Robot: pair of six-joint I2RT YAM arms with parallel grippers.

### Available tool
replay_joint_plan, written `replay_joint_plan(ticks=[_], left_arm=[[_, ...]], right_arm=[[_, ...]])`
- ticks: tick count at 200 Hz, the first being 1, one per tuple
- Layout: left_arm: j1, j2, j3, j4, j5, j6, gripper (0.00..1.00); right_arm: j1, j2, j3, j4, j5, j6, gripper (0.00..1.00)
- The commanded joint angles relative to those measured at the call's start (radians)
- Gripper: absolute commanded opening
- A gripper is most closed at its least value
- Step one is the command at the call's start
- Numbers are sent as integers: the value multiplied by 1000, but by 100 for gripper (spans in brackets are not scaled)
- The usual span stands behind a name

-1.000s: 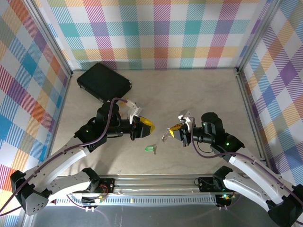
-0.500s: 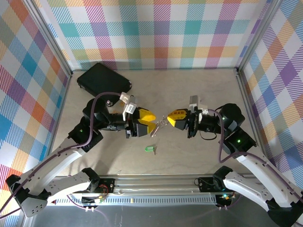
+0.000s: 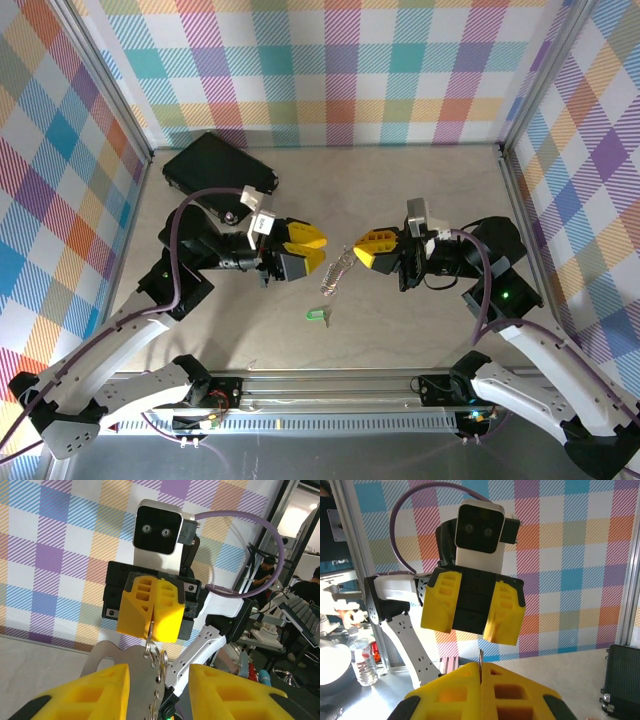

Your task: Put the keys on the keyring

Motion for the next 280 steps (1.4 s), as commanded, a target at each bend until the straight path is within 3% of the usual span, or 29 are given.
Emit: replay_joint_plan(ticks=[1,62,204,280], left_arm=[[10,7,4,48,4,0,36],[-24,44,-42,107,6,-41,35],[-125,85,-53,144,35,-73,28],[-111,85,-69,47,-204,45,21]], right_arm=[[6,-15,50,-42,12,-63,0],[18,-39,34,-85,117,-110,0],[21,-37,43,-158,183,-160,0],[23,-14,26,-195,193,-158,0]])
